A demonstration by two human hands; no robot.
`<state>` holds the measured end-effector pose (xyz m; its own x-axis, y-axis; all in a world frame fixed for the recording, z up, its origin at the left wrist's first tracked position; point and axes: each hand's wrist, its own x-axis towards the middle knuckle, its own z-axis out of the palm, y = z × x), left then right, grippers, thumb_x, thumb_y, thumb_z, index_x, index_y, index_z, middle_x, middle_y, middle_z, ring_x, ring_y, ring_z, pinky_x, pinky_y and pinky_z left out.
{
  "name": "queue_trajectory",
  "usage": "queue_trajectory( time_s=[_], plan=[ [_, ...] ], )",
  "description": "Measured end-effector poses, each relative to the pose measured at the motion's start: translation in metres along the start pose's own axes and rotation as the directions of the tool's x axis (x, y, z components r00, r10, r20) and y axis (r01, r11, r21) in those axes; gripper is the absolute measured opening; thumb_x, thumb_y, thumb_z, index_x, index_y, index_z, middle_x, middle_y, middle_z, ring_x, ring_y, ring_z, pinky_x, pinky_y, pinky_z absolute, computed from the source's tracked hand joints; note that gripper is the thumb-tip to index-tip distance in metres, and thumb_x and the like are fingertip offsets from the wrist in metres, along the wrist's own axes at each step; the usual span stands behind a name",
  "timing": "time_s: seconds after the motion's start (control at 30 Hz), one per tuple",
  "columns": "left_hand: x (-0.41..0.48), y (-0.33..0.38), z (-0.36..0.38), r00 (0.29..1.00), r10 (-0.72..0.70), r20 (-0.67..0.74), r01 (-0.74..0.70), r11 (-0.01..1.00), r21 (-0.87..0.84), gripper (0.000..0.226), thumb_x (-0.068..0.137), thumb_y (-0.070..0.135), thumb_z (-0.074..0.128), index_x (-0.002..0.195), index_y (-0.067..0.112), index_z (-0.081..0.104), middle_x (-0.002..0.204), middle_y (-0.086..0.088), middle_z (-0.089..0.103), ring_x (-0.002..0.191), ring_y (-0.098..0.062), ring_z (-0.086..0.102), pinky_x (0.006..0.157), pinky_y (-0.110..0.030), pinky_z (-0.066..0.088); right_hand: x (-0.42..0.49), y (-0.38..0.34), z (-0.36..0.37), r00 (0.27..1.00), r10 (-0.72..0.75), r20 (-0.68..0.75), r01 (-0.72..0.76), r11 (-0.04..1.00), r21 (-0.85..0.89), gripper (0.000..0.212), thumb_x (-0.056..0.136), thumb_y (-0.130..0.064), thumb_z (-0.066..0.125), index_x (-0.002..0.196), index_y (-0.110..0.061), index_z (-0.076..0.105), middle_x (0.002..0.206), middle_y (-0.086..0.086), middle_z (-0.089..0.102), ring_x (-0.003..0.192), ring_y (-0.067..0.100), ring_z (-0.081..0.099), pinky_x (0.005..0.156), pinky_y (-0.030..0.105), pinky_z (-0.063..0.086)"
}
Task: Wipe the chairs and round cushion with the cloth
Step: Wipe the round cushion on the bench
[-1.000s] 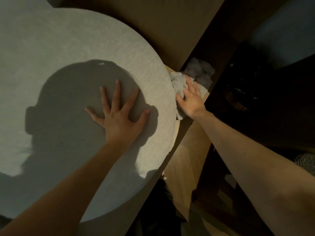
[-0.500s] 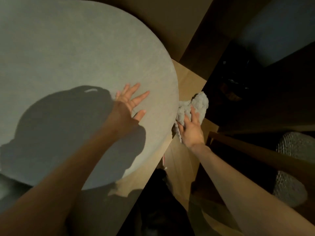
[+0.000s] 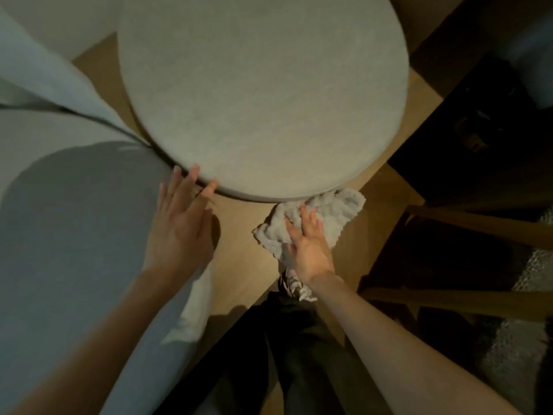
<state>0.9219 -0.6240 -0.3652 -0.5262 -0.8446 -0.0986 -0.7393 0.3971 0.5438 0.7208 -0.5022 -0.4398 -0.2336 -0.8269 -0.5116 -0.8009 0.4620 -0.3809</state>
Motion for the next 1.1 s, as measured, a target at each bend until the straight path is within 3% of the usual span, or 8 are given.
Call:
queue_trajectory(
  time_s=[0.2, 0.33, 0.43, 0.57, 0.7, 0.8, 0.93, 1.1],
  plan=[
    [-0.055, -0.049, -0.006, 0.963, -0.267, -0.045, 0.270, 0.956, 0.111, 0.053, 0.098, 0.024, 0.049, 0.148, 0.023, 0.033, 0.160, -0.011, 0.011, 0.146, -0.037, -0.004, 0.114, -0.063, -0.001, 0.014, -0.055, 0.032, 0.969, -0.234, 0.078, 0.244, 0.956, -0.166, 0.055, 0.101, -0.029, 0.039, 0.153, -0.023, 0.020, 0.160, 0.010, -0.014, 0.147, 0.031, -0.013, 0.114, 0.031, -0.017],
    [-0.068, -0.049, 0.008, 0.937, -0.346, -0.043, 0.347, 0.915, 0.203, 0.057, 0.097, 0.047, 0.023, 0.151, 0.030, 0.017, 0.161, -0.009, 0.002, 0.146, -0.036, -0.008, 0.115, -0.059, -0.005, 0.018, -0.039, 0.030, 0.896, -0.426, 0.128, 0.444, 0.875, -0.192, 0.057, 0.100, -0.025, 0.046, 0.152, -0.029, 0.023, 0.156, -0.006, -0.018, 0.143, 0.015, -0.018, 0.112, 0.027, -0.016],
    [-0.066, -0.037, 0.020, 0.915, -0.397, -0.078, 0.403, 0.882, 0.243, 0.059, 0.097, 0.047, 0.012, 0.153, 0.028, 0.009, 0.161, -0.009, -0.004, 0.145, -0.035, -0.013, 0.116, -0.057, -0.008, 0.018, -0.007, 0.008, 0.840, -0.506, 0.195, 0.542, 0.798, -0.264, 0.056, 0.097, -0.021, 0.053, 0.149, -0.026, 0.032, 0.161, -0.003, 0.004, 0.148, 0.023, 0.009, 0.114, 0.030, -0.002],
    [-0.063, -0.027, 0.029, 0.885, -0.441, -0.149, 0.464, 0.861, 0.209, 0.058, 0.098, 0.044, 0.017, 0.153, 0.027, 0.011, 0.161, -0.008, -0.002, 0.147, -0.032, -0.010, 0.116, -0.054, -0.009, 0.011, 0.053, -0.020, 0.911, -0.376, 0.169, 0.412, 0.836, -0.362, 0.057, 0.098, -0.022, 0.051, 0.149, -0.035, 0.028, 0.159, 0.000, 0.021, 0.145, 0.027, 0.023, 0.117, 0.033, 0.002],
    [-0.066, -0.020, 0.038, 0.879, -0.449, -0.162, 0.475, 0.855, 0.209, 0.055, 0.103, 0.038, 0.021, 0.154, 0.022, 0.006, 0.161, -0.009, -0.005, 0.147, -0.027, -0.010, 0.118, -0.051, -0.007, 0.007, 0.070, -0.029, 0.979, -0.196, 0.058, 0.204, 0.918, -0.340, 0.055, 0.101, -0.026, 0.042, 0.149, -0.042, 0.021, 0.159, 0.000, 0.022, 0.133, 0.031, 0.042, 0.112, 0.044, 0.032],
    [-0.071, -0.018, 0.038, 0.900, -0.414, -0.135, 0.435, 0.877, 0.204, 0.057, 0.103, 0.039, 0.022, 0.154, 0.020, 0.004, 0.161, -0.007, -0.007, 0.147, -0.023, -0.013, 0.119, -0.048, -0.008, 0.000, 0.047, -0.017, 0.965, -0.255, 0.054, 0.260, 0.927, -0.270, 0.055, 0.100, -0.024, 0.045, 0.149, -0.036, 0.026, 0.160, -0.003, 0.016, 0.144, 0.031, 0.023, 0.118, 0.047, 0.023],
    [-0.087, -0.027, 0.026, 0.930, -0.358, -0.086, 0.368, 0.916, 0.158, 0.057, 0.101, 0.041, 0.028, 0.153, 0.025, 0.012, 0.161, -0.001, -0.003, 0.147, -0.019, -0.010, 0.119, -0.045, -0.007, -0.001, -0.020, 0.024, 0.789, -0.566, 0.240, 0.613, 0.753, -0.240, 0.058, 0.095, -0.017, 0.053, 0.148, -0.029, 0.032, 0.162, -0.001, 0.009, 0.148, 0.028, 0.011, 0.119, 0.041, 0.014],
    [-0.118, -0.046, 0.013, 0.941, -0.338, -0.026, 0.334, 0.911, 0.241, 0.058, 0.096, 0.053, 0.023, 0.151, 0.038, 0.011, 0.161, 0.002, -0.003, 0.147, -0.020, -0.010, 0.115, -0.056, -0.009, 0.036, -0.068, 0.044, 0.819, -0.520, 0.243, 0.573, 0.769, -0.284, 0.053, 0.095, -0.022, 0.049, 0.143, -0.031, 0.030, 0.162, -0.006, -0.009, 0.146, 0.026, 0.014, 0.118, 0.045, 0.011]
  ],
)
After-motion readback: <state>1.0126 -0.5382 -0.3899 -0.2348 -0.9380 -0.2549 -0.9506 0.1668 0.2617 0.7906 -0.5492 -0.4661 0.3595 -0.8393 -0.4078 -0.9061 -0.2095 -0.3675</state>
